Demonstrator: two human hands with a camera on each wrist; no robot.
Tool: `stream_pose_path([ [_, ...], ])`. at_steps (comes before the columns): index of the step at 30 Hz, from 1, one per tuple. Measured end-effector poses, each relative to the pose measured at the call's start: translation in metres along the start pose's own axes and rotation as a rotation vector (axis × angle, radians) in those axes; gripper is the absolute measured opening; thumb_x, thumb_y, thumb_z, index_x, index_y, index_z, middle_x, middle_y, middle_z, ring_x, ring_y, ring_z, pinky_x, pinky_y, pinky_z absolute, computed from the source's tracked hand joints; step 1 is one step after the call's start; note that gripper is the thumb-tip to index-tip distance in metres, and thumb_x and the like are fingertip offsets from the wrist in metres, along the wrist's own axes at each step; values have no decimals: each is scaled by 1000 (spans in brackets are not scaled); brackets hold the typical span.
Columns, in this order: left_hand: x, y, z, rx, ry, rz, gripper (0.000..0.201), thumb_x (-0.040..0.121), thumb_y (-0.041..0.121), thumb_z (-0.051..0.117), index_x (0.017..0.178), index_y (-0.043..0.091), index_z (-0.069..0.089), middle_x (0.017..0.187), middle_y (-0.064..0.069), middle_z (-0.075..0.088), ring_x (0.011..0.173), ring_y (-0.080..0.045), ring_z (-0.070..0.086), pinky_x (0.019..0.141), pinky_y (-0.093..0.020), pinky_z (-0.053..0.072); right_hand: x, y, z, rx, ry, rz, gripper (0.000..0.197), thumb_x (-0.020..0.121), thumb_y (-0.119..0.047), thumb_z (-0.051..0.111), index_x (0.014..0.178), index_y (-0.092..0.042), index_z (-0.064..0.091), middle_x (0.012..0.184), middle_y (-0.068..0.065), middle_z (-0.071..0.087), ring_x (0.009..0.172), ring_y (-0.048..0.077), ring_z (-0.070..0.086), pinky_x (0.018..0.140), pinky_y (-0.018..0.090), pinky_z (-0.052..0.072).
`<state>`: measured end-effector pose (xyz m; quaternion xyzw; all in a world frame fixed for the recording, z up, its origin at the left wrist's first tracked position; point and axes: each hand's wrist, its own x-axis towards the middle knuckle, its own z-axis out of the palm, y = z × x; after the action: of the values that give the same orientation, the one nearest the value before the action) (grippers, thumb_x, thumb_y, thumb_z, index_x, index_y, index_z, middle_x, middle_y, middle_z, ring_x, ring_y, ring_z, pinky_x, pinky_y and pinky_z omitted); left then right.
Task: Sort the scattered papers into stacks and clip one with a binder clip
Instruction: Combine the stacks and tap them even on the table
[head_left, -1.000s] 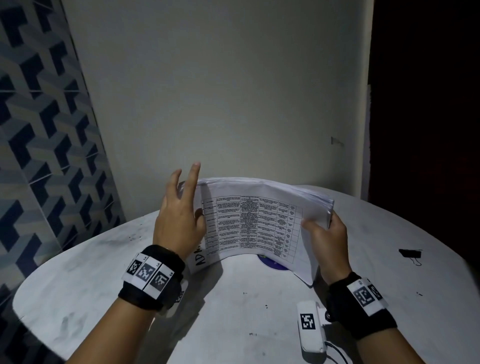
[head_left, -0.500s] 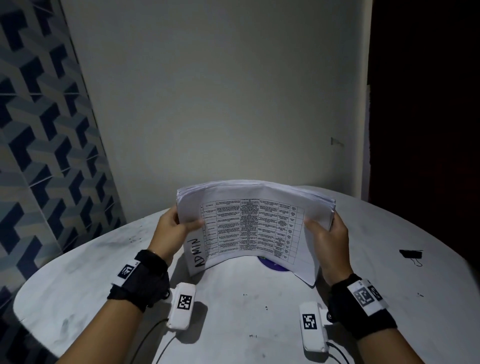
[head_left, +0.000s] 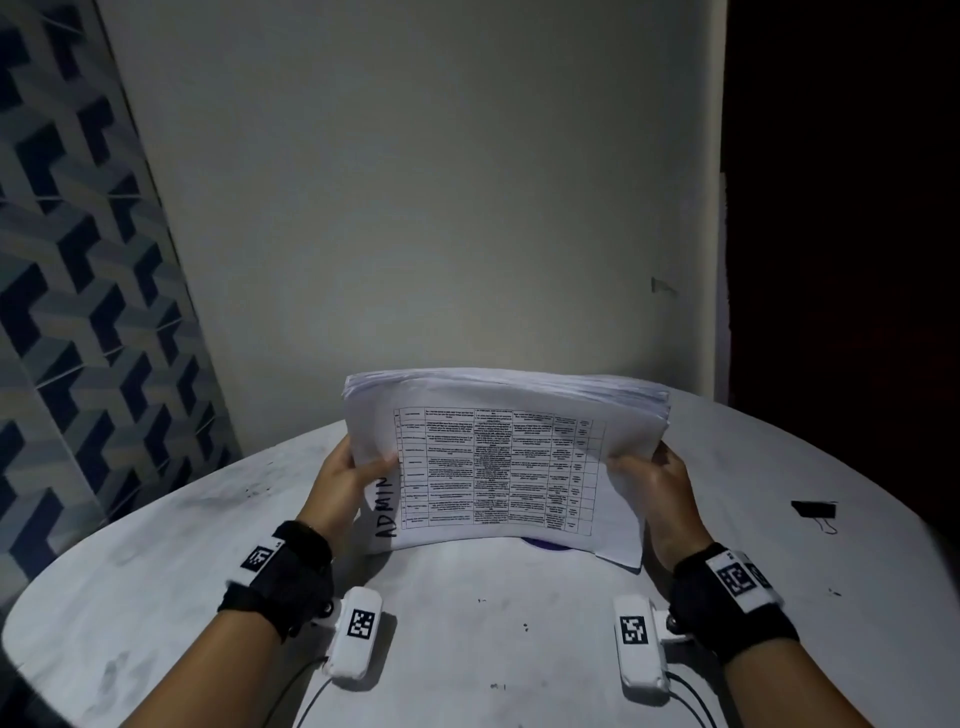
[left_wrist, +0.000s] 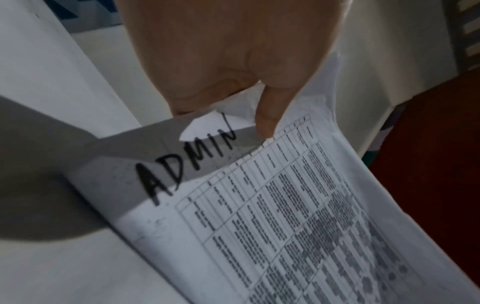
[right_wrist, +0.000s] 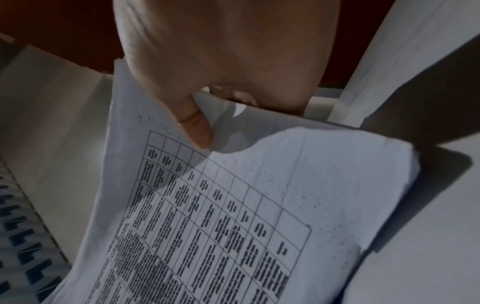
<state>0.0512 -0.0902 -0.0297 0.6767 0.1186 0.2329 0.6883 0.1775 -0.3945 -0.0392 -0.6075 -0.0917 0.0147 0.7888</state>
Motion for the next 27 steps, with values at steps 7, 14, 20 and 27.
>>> stream_pose_path([
  [7,-8,5,10,-19,6,11,40,93,-12,53,124,12,61,100,5,79,104,-22,72,72,-23,59,3,7,-2,-11,16,10,36,85,13,56,110,-7,72,104,9,75,96,24,65,85,35,52],
  [14,-12,8,11,-7,-10,-26,35,92,-16,51,110,12,64,83,8,80,85,-16,77,60,-22,58,1,3,-6,-145,-51,-37,33,87,11,62,106,-14,71,101,3,78,95,21,71,78,28,57],
  [20,10,25,-19,110,-17,-135,33,84,-17,62,106,5,70,112,-17,75,109,-39,69,96,-48,54,-4,-23,-14,-228,-279,35,35,91,11,62,115,-14,68,108,-2,79,100,18,76,76,23,60],
  [27,-1,38,-33,105,-92,-287,34,85,-16,63,117,-4,65,109,-16,77,96,-32,76,75,-34,62,-16,-20,-15,-60,-322,235,40,90,15,59,129,3,61,124,19,72,113,39,70,98,49,56],
])
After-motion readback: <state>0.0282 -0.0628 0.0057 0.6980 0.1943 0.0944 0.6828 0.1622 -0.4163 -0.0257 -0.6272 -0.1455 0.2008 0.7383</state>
